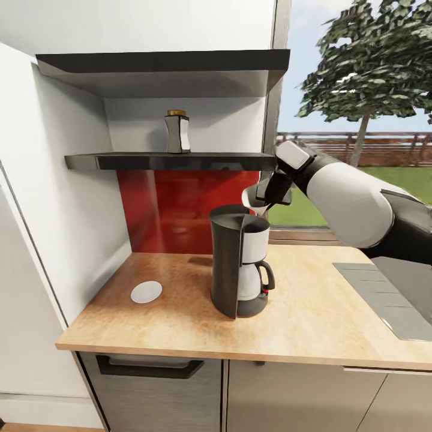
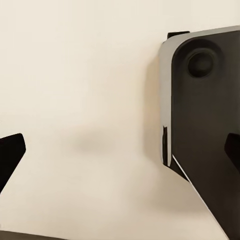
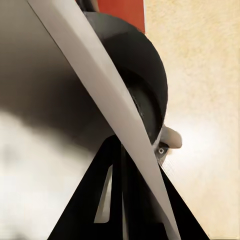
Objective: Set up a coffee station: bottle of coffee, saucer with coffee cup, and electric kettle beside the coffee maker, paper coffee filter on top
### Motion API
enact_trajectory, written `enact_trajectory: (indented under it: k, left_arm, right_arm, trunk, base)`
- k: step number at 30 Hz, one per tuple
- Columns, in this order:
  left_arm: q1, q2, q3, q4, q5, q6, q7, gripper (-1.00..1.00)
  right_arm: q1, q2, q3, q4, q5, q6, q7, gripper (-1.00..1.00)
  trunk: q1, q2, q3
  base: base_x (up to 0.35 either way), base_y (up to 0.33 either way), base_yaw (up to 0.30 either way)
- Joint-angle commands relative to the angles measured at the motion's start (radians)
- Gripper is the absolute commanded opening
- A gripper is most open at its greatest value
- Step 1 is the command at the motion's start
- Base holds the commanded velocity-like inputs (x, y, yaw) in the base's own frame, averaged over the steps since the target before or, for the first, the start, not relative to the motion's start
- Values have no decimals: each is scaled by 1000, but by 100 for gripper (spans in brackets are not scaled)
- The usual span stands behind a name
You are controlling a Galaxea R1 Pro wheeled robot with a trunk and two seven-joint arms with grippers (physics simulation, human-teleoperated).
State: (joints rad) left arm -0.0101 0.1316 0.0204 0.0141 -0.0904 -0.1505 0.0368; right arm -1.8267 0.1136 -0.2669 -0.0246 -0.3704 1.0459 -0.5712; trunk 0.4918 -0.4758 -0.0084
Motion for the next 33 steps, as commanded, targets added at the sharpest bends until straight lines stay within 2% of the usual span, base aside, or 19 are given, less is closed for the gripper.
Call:
enact_trajectory:
  k: [1,33]
  left_arm:
    - [-1,0,3,1,-9,-4,4,100]
    - [-1,-1,7,2,-8,-3,3,100]
  right_arm:
    - [9,1,-4,-2,-10,1,-13,-100]
    - [30,0,-5,-2,-10,1,-13,-100]
  trunk:
    - [0,-1,-1]
    - [0,-1,-1]
  base:
    - [0,83,0]
    - [22,6,0]
